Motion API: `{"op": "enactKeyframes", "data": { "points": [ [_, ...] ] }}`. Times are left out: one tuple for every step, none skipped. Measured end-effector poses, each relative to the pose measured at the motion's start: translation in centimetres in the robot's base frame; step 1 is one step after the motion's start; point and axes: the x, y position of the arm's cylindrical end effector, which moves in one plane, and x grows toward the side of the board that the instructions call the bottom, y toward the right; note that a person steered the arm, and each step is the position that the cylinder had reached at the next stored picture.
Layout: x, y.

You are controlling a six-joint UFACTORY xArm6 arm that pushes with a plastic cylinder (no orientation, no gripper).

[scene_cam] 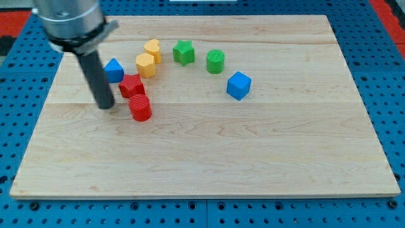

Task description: Slide the blue triangle towards the green circle

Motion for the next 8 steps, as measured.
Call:
{"op": "enactKeyframes", "data": {
  "points": [
    [-1.1, 0.2],
    [-2.5, 2.0],
    [-4.4, 2.4],
    [-8.4, 1.7],
    [-11.3, 2.4],
    [-14.4, 2.7],
    [-17.5, 0.3],
    [-19.0, 0.4]
  ]
}}
